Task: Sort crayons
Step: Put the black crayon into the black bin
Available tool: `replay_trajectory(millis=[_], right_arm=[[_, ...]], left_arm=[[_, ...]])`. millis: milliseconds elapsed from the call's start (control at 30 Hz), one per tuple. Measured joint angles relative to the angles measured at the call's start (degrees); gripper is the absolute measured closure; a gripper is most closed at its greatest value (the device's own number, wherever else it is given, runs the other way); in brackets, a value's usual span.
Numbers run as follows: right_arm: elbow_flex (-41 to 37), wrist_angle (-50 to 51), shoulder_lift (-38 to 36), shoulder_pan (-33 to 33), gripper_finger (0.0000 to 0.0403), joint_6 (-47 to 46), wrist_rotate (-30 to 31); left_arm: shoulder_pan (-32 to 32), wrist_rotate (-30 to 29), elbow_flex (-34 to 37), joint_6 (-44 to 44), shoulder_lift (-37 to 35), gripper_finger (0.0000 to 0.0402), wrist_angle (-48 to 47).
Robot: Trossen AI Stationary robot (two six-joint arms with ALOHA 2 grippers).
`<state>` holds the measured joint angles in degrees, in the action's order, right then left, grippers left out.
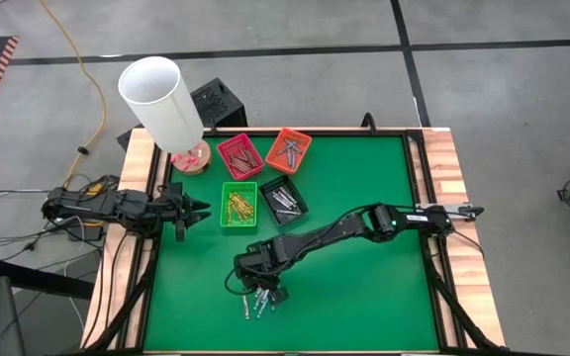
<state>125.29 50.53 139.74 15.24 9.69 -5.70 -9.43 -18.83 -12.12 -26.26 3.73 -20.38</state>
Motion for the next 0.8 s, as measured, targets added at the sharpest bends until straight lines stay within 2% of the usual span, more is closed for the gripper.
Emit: replay_trajectory(millis=[133,300,500,667,800], right_arm=[[0.00,0.72,0.01,-0.06,0.0306,0.85,0.82],[-0.05,0.02,-0.06,0.14,0.0306,1.80,11.31],[1.13,0.99,-0.13,-0.04,0.0306,3.48,11.65],[2.36,1.53,-0.33,0.95,0.0306,3.83,7.65],[2.58,1.29,-0.33,2.13,0.0306,3.89,7.39]], left_arm=[[0.00,0.00,0.02,0.00,0.00,0.0265,0.02],[0.02,0.00,0.02,0.02,0.00,0.0265,-0.02],[0.02,-0.02,0.00,0.00,0.00,0.0265,-0.17],[0.02,-0.01,0.02,-0.01,0.00,0.0265,-0.75],[0.02,0.00,0.02,0.02,0.00,0.0265,-0.74]])
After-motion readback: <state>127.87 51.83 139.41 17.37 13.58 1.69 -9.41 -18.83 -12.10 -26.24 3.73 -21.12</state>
